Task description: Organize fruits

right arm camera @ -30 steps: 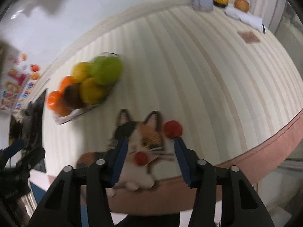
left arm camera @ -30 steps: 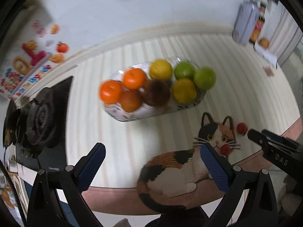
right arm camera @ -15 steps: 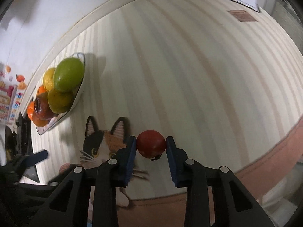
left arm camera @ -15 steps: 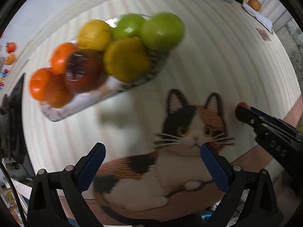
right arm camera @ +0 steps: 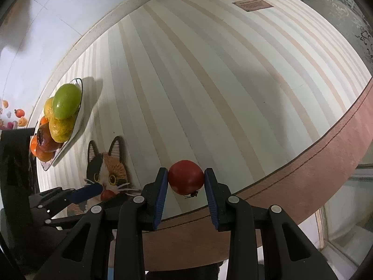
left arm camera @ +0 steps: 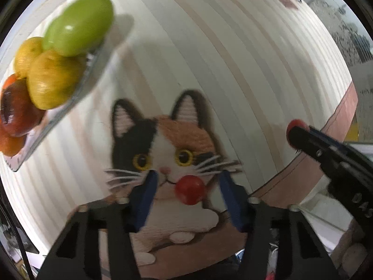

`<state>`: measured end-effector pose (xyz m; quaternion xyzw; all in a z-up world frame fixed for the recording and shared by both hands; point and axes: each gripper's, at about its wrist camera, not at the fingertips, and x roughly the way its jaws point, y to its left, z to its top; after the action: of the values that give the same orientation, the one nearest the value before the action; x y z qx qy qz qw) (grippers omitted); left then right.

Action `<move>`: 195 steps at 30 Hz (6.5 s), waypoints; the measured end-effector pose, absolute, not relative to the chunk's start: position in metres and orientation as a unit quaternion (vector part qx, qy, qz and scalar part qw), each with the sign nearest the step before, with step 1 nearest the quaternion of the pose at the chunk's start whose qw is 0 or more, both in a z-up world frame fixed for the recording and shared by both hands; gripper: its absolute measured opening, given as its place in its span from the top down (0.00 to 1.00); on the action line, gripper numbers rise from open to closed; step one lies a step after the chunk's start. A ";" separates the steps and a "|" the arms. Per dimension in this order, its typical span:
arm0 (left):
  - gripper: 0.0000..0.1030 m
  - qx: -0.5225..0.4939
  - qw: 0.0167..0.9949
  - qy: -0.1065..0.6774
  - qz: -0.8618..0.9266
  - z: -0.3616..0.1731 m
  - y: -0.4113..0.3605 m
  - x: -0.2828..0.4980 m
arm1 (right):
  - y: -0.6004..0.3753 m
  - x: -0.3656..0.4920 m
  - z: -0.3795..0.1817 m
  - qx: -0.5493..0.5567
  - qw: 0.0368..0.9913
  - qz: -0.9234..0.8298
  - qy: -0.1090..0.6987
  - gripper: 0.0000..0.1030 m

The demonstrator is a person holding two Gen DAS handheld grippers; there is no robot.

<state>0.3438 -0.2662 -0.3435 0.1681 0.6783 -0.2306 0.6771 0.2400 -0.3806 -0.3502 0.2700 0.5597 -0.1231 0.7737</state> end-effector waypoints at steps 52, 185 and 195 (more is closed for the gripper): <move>0.78 -0.179 0.729 0.659 -0.047 -0.304 0.029 0.483 | -0.134 0.411 -0.345 0.189 0.795 0.134 0.560 0.67; 0.04 -0.004 0.898 0.438 0.037 -0.080 -0.015 0.161 | -0.194 0.094 -0.081 0.034 0.909 0.016 0.416 0.02; 0.01 -0.009 0.896 0.442 0.045 -0.090 -0.012 0.173 | -0.190 0.108 -0.083 0.021 0.908 0.015 0.418 0.02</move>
<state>0.1733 -0.0123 -0.0899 -0.0094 0.4418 0.0449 0.8960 0.1080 -0.1902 -0.0832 0.0209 0.4177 0.0153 0.9082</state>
